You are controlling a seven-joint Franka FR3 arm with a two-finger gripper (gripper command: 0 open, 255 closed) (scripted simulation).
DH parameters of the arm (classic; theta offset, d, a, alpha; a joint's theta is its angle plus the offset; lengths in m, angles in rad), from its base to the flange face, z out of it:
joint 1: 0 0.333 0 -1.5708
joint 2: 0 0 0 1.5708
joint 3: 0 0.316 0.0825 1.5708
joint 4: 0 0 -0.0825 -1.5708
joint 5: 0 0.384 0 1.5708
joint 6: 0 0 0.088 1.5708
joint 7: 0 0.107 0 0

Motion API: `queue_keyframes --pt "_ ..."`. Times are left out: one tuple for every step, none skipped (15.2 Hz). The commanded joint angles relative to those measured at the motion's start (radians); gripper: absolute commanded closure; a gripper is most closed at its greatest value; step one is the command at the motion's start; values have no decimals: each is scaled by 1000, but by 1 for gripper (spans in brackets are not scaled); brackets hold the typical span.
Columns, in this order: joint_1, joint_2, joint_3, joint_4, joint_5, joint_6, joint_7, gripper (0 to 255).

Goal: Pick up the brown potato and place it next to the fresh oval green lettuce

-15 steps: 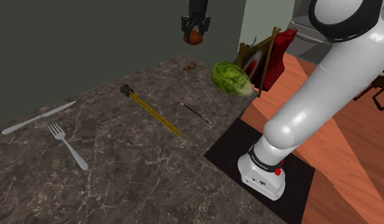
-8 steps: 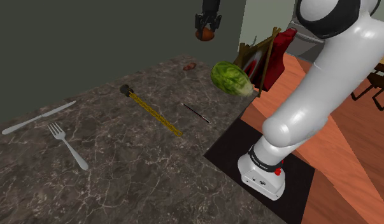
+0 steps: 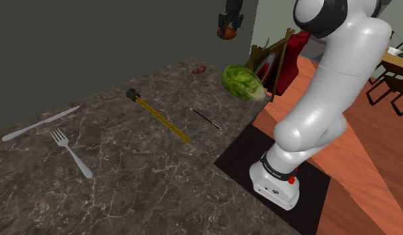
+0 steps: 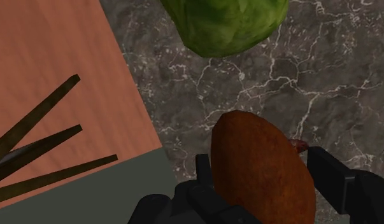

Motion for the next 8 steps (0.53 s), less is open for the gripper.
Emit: queue_keyframes --pt "-27 38 -17 55 3 -17 -45 255" --pt "-40 63 -24 90 5 -27 -64 255" --pt "-48 78 -28 112 6 -33 -76 255" --pt "-48 75 -27 95 6 -18 -75 255" --pt "-48 73 -27 77 5 -3 -75 255" --pt "-47 71 -27 62 5 11 -75 255" --pt "-47 69 -27 46 5 25 -74 255" --pt "-47 68 -27 30 5 39 -74 255"
